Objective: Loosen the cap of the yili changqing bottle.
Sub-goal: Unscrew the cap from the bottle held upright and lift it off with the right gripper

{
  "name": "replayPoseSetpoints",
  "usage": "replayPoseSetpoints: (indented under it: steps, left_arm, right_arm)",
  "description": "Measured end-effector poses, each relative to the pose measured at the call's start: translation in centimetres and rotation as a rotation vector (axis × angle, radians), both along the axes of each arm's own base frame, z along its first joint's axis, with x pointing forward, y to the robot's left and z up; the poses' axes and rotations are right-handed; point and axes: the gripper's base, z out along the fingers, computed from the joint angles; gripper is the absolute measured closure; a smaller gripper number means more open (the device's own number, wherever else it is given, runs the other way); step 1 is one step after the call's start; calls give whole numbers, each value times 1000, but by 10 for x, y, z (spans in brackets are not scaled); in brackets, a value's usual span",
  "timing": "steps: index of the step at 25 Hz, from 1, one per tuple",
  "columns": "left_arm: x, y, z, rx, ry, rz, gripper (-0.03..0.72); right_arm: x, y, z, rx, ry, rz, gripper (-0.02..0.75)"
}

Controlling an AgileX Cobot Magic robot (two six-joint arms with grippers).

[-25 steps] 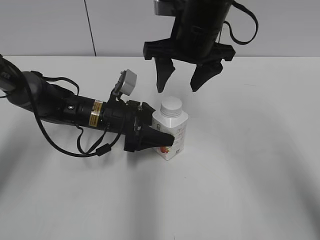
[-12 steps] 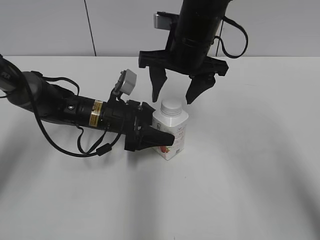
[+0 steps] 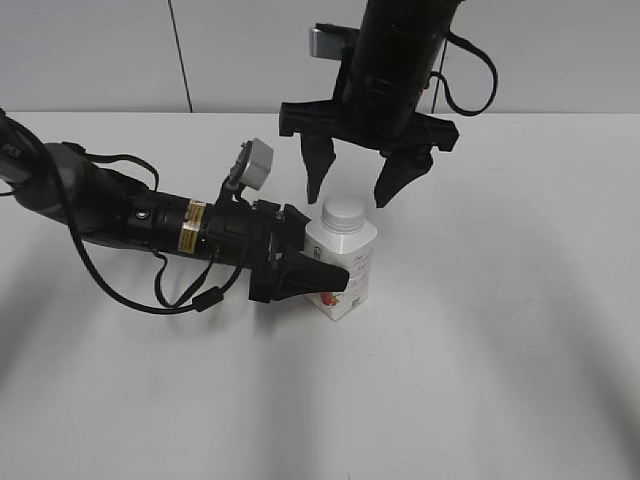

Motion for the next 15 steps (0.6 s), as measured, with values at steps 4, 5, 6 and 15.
replayPoseSetpoints:
  steps: [4,5,6,15]
  left_arm:
    - [0,0,0,0,0,0,202]
    - [0,0,0,0,0,0,202]
    - [0,0,0,0,0,0,202]
    - [0,0,0,0,0,0,202]
  right_arm:
    - [1,-1,-1,-9,-4,2,153]
    - [1,0,-2,-11,-2,2,153]
    - [2,0,-5,-15,4,2,153]
    - [4,4,-25,-21,54,-3,158]
